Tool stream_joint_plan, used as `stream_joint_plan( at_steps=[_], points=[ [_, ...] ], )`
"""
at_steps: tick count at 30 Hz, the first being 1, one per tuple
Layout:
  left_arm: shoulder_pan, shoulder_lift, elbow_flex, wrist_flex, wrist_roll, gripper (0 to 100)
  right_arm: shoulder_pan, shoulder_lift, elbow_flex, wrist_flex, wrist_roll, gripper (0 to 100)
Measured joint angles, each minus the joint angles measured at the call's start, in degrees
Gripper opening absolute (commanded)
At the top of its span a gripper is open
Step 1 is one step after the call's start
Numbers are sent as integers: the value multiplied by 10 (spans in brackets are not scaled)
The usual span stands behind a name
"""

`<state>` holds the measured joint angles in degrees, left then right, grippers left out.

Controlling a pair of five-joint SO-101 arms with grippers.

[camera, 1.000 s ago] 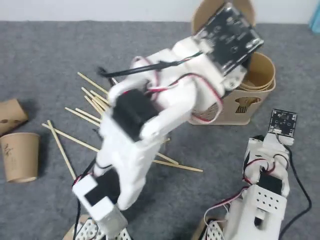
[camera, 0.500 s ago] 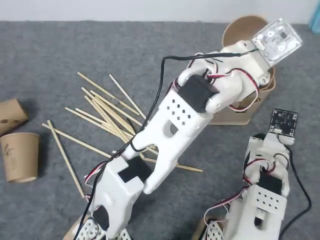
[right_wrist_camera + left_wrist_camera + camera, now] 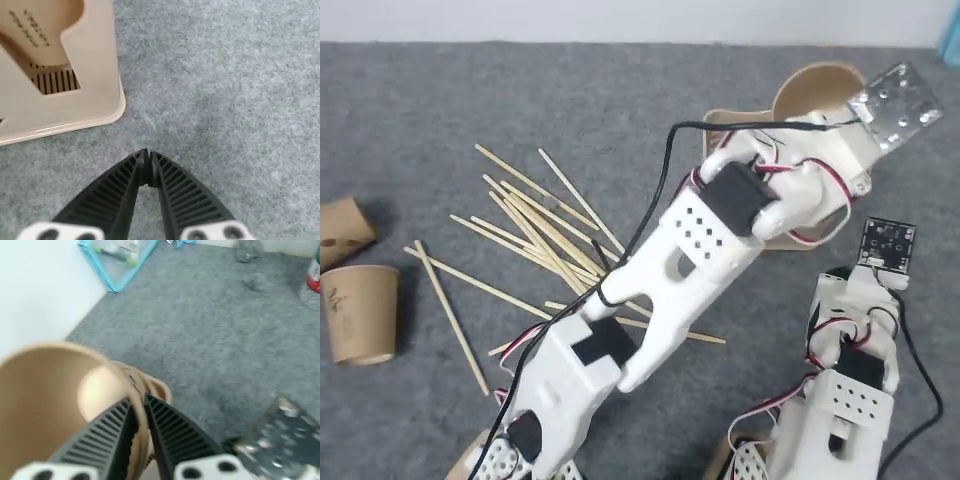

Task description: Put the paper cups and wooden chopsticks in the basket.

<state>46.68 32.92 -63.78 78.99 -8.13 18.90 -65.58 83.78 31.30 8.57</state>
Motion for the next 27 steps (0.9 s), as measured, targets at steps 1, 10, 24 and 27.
stream_joint_plan(
  at_steps=[1,10,24,27],
  points=[
    [4,0,-5,8,0,11,0,0,0,0,0,16],
    [9,0,-11,34,0,13,-1,0,0,0,0,16],
    [-50,0,-83,37,40,239,-5,0,0,0,0,16],
    [-69,0,-137,65,43,239,-5,0,0,0,0,16]
  ],
)
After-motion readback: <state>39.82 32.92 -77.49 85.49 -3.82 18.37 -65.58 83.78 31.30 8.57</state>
